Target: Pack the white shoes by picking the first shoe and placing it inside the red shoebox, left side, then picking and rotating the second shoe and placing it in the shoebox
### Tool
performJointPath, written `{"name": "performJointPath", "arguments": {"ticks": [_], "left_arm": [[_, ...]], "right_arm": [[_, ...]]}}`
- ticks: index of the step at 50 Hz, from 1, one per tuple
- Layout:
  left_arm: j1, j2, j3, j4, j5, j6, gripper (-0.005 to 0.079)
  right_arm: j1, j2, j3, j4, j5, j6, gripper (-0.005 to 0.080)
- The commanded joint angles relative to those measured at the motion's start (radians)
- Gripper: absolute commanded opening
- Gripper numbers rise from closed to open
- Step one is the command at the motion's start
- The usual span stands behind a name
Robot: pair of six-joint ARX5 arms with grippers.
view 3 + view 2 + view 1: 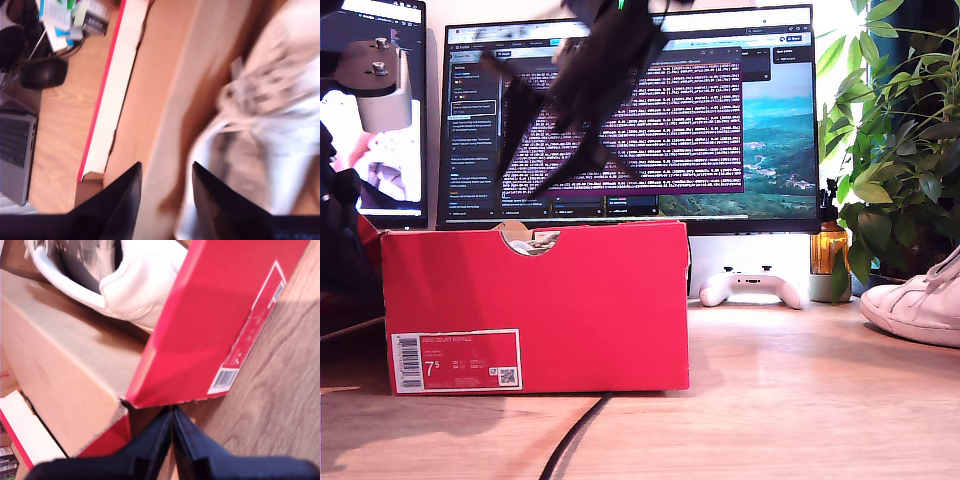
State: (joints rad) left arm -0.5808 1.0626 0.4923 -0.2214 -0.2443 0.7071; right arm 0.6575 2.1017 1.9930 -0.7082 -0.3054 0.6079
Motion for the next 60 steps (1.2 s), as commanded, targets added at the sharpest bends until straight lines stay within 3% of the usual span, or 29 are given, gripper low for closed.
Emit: {"name": "performJointPath", "arguments": {"ticks": [1, 10, 17, 29, 31, 45, 53, 60], "left_arm": [[-0.005, 0.004, 0.006, 0.006, 0.001, -0.003, -0.0018], [-0.005, 0.004, 0.006, 0.006, 0.001, -0.003, -0.0018], [-0.005, 0.004, 0.006, 0.006, 0.001, -0.003, -0.0018], [-0.005, 0.004, 0.006, 0.006, 0.001, -0.003, -0.0018], [-0.005, 0.004, 0.006, 0.006, 0.001, -0.003, -0.0018], [-0.005, 0.004, 0.006, 0.006, 0.001, -0.003, -0.0018], [-0.005, 0.004, 0.006, 0.006, 0.001, -0.003, -0.0018], [-0.005, 0.004, 0.006, 0.006, 0.001, -0.003, -0.0018]], "right_arm": [[-0.048, -0.008, 0.025, -0.052, -0.004, -0.005, 0.0286], [-0.134, -0.008, 0.1, -0.225, -0.106, -0.037, 0.0286], [-0.175, -0.009, 0.123, -0.365, -0.098, -0.074, 0.0286], [-0.182, -0.011, 0.123, -0.571, 0.288, 0.147, 0.0286], [-0.182, -0.011, 0.123, -0.579, 0.311, 0.219, 0.0285], [-0.183, -0.014, 0.121, -0.655, 0.481, 0.291, 0.0288], [-0.207, -0.034, 0.121, -0.66, 0.505, 0.31, 0.0397], [-0.236, -0.087, 0.081, -0.662, 0.551, 0.332, 0.0431]]}}
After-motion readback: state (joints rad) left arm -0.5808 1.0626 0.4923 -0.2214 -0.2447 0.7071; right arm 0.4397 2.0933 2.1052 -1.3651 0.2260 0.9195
